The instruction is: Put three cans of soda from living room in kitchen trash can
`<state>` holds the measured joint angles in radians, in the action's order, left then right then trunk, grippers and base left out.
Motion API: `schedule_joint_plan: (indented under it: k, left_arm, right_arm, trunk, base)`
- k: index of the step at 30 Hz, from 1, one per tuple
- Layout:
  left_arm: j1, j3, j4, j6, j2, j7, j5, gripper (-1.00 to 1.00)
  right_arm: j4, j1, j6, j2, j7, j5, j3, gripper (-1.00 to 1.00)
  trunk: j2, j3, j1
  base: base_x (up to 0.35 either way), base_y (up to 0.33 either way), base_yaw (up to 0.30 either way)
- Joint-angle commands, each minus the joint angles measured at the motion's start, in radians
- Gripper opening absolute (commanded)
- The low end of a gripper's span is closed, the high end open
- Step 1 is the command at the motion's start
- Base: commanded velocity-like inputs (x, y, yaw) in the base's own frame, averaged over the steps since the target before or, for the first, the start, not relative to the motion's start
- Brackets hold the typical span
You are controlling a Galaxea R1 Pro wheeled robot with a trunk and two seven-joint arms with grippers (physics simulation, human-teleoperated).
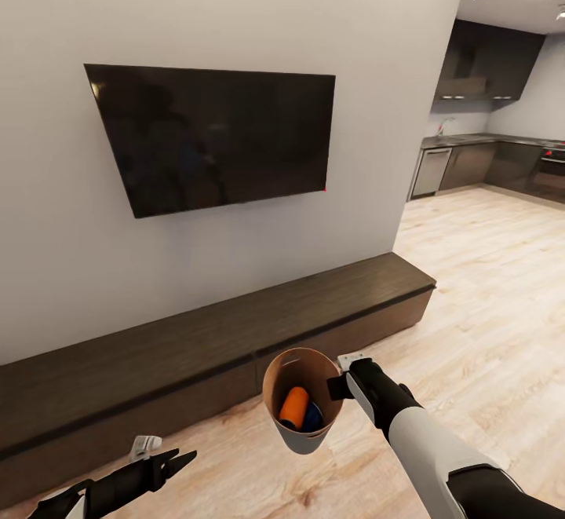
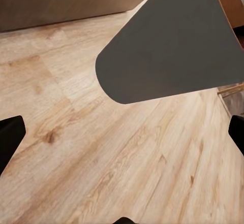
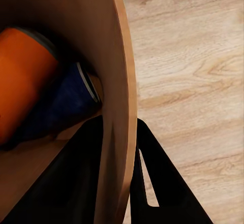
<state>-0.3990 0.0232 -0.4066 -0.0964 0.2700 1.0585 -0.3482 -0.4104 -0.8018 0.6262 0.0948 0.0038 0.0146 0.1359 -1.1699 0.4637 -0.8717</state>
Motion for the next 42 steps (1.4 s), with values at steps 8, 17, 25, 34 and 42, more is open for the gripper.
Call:
schedule_joint_plan:
  k: [8, 17, 25, 34, 42]
  left_arm:
    - [0.0, 0.001, 0.0, 0.0, 0.001, 0.0, 0.0, 1.0]
    - [0.0, 0.001, 0.001, 0.001, 0.0, -0.02, 0.0, 1.0]
    - [-0.001, 0.0, 0.002, 0.001, 0.0, -0.027, 0.0, 1.0]
    - [0.0, 0.0, 0.002, 0.001, 0.0, -0.029, 0.0, 1.0]
    - [0.0, 0.0, 0.002, 0.001, 0.0, -0.029, 0.0, 1.0]
  right_arm:
    - [-0.001, 0.0, 0.0, 0.0, 0.003, -0.012, -0.002, -1.0]
    - [-0.001, 0.0, 0.001, -0.001, 0.004, -0.012, -0.003, -1.0]
    - [-0.002, 0.0, 0.003, 0.0, 0.002, -0.012, -0.002, -1.0]
    - [-0.005, -0.001, 0.006, -0.006, 0.002, -0.012, -0.006, -1.0]
    - [-0.012, -0.003, 0.011, -0.046, 0.002, -0.012, -0.009, -1.0]
  trunk:
    - [0.0, 0.0, 0.0]
    - [0.0, 0.0, 0.0]
    - [0.0, 0.0, 0.0]
    - [0.0, 0.0, 0.0]
    - [0.0, 0.0, 0.0]
  base:
    - [0.0, 0.0, 0.125]
    - [0.0, 0.0, 0.272]
    - [0.0, 0.0, 0.29]
    - [0.0, 0.0, 0.29]
    - [0.0, 0.0, 0.291]
